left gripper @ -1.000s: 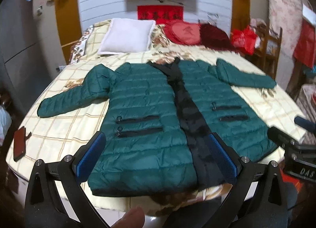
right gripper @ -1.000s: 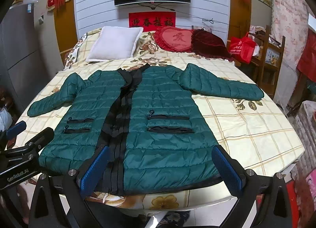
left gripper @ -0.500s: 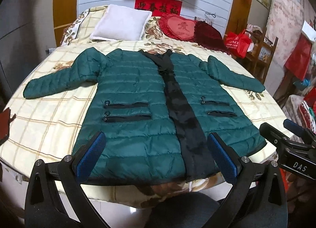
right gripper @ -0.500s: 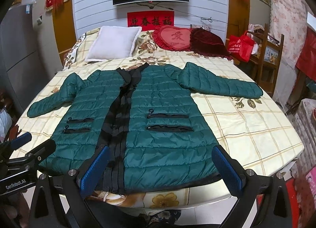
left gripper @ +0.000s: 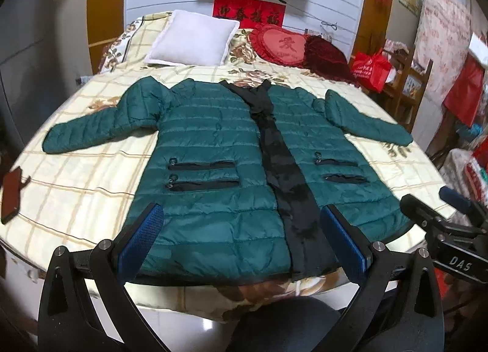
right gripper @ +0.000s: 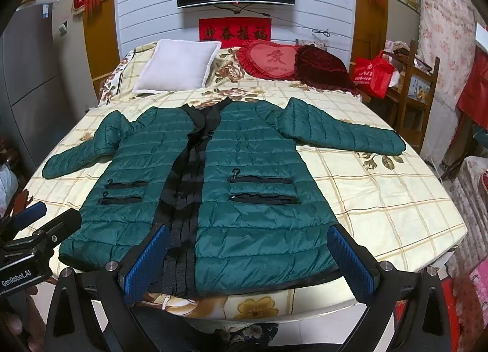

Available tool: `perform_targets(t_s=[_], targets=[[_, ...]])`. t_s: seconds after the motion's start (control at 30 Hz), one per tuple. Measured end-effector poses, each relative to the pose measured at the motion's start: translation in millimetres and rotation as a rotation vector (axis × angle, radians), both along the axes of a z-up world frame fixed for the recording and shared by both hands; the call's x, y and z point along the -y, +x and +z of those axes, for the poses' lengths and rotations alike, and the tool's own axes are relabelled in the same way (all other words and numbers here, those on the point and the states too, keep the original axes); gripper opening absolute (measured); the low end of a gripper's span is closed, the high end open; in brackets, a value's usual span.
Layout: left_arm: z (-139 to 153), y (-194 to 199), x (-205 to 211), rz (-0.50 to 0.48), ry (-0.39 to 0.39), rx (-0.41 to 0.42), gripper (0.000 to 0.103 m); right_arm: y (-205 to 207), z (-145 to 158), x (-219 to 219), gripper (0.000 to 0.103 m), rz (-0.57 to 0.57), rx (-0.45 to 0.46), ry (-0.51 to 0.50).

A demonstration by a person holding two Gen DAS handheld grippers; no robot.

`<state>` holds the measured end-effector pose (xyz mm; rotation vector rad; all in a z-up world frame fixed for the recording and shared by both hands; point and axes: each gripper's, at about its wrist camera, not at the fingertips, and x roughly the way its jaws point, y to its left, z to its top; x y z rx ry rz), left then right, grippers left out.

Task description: Fold large clothes

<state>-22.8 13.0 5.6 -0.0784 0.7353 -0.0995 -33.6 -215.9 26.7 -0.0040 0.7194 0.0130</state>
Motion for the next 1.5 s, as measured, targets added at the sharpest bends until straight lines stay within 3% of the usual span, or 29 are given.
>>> perform_targets(t_s=[0.2,0.5,0.87,1.5], targets=[[-2,-1,-4,-0.034,-0.05,-0.006,0.103,1,0,-1,0.102,0.003,-0.001,0.0],[-3,2,-13,0.004,-0.058,-0.009,0.103,3,-2,-3,0.102,0.006,-0.005,-0.002],[-10,-1,-9,0.016,-0.007,-0.006,0.103,3,-9,-4,0.102,0.013,-0.015,0.006],[-14,1,-9,0.022,-0.029,-0.032,0.103,-1,-11,-3,0.102,0.021,-0.01,0.013]])
